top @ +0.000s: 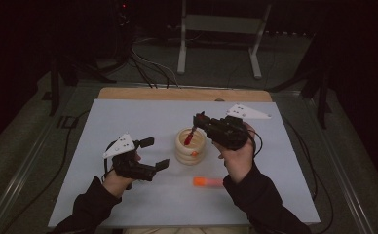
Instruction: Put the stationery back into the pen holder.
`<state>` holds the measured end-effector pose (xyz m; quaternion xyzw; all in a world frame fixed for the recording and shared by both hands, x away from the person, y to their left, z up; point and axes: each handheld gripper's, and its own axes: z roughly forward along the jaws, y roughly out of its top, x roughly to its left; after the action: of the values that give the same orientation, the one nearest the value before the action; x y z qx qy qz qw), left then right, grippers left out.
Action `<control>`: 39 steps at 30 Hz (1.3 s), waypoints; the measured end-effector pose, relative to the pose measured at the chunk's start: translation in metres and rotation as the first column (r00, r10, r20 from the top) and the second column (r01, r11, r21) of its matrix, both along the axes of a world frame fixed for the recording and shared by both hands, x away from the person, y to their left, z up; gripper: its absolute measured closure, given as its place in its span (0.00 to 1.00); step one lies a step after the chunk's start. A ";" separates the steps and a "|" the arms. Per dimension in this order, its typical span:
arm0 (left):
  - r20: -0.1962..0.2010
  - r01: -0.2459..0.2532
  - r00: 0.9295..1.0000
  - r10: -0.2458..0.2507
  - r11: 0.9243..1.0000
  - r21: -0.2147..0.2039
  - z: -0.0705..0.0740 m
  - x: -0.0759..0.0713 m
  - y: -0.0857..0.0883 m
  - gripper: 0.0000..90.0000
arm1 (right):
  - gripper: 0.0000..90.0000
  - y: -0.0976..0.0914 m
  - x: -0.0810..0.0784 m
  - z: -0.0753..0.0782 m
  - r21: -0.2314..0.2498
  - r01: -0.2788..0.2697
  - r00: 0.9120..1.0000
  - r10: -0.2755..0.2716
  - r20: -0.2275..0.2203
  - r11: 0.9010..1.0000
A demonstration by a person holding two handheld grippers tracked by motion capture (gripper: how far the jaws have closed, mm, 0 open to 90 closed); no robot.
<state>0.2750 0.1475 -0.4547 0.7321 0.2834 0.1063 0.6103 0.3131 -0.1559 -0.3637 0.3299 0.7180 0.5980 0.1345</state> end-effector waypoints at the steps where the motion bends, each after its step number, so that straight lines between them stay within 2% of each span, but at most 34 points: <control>1: 0.003 0.013 1.000 -0.013 1.000 0.001 -0.001 0.000 0.001 0.02 | 0.89 0.000 0.002 0.000 -0.007 0.001 1.000 -0.001 0.007 1.000; 2: 0.007 0.008 1.000 -0.008 1.000 0.015 -0.002 -0.001 0.001 0.02 | 0.89 -0.001 0.004 -0.001 -0.013 0.005 1.000 -0.005 0.011 1.000; 7: 0.016 0.011 1.000 -0.012 1.000 0.024 -0.007 -0.005 0.003 0.00 | 0.89 -0.001 0.014 -0.007 -0.057 0.013 1.000 -0.012 0.022 0.998; 14: 0.018 0.028 0.999 -0.029 0.999 0.040 -0.013 -0.008 0.006 0.00 | 0.88 -0.001 0.025 -0.019 -0.090 0.026 0.999 -0.024 0.027 0.996; 23: 0.005 0.056 0.998 -0.056 0.998 0.043 -0.021 -0.009 0.003 0.00 | 0.88 -0.001 0.038 -0.034 -0.096 0.055 0.998 -0.056 -0.013 0.994; 32: -0.001 0.061 0.998 -0.061 0.997 0.045 -0.025 -0.009 0.001 0.00 | 0.88 0.001 0.046 -0.050 -0.096 0.052 0.996 -0.058 -0.063 0.994; 39: -0.001 0.063 0.998 -0.063 0.997 0.042 -0.026 -0.009 0.001 0.00 | 0.88 0.005 0.047 -0.057 -0.103 0.044 0.995 -0.053 -0.083 0.994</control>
<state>0.2660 0.1482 -0.4806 0.7534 0.2577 0.0930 0.5977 0.3597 -0.1507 -0.4209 0.3655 0.7442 0.5426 0.1346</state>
